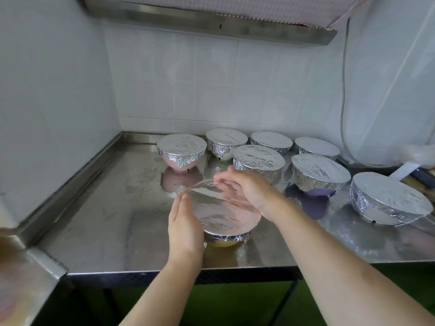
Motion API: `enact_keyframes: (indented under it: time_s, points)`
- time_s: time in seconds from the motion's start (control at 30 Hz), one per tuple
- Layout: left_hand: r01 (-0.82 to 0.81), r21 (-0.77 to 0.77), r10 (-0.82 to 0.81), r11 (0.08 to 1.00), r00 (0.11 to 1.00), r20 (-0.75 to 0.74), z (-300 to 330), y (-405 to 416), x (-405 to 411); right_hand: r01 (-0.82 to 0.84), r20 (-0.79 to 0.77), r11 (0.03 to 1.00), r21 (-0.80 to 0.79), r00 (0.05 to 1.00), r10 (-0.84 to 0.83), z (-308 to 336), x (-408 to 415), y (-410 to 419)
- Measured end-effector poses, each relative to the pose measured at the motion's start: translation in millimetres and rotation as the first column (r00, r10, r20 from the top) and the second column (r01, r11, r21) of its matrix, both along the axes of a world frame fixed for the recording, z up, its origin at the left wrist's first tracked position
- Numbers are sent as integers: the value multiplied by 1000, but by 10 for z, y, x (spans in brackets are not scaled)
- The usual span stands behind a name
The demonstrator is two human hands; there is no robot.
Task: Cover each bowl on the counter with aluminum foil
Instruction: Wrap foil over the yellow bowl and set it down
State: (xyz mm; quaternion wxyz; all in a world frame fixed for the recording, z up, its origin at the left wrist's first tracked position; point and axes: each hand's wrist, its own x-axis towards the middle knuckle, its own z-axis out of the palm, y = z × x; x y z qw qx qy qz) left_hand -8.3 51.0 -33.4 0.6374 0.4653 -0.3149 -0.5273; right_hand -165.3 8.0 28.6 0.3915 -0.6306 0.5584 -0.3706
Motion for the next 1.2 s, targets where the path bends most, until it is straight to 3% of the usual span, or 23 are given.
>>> enact_keyframes:
  time_s: [0.3,0.5,0.63,0.7,0.97,1.07,1.2]
  points:
    - [-34,28,39,999,984,-175,-23,-31,-110,231,349,961,152,897,-271,-180,-88,65]
    - [-63,66,79,996,953,-292,50,31,-205,285,634,925,250,674,-379,-310,-28,213]
    - [-78,59,91,995,957,-277,46,27,-206,229,778,903,364,459,-430,-442,71,282]
    - [-54,40,62,998,968,-244,53,36,-189,194,796,895,403,408,-447,-514,102,301]
    - [-104,1,103,995,984,146,110,187,4,397,677,845,357,513,-527,-539,76,402]
    - [-61,-67,74,996,973,218,94,313,-65,420,705,854,306,503,-500,-638,91,423]
    - [-78,-60,92,995,955,282,107,213,39,538,619,826,169,594,-514,-555,6,482]
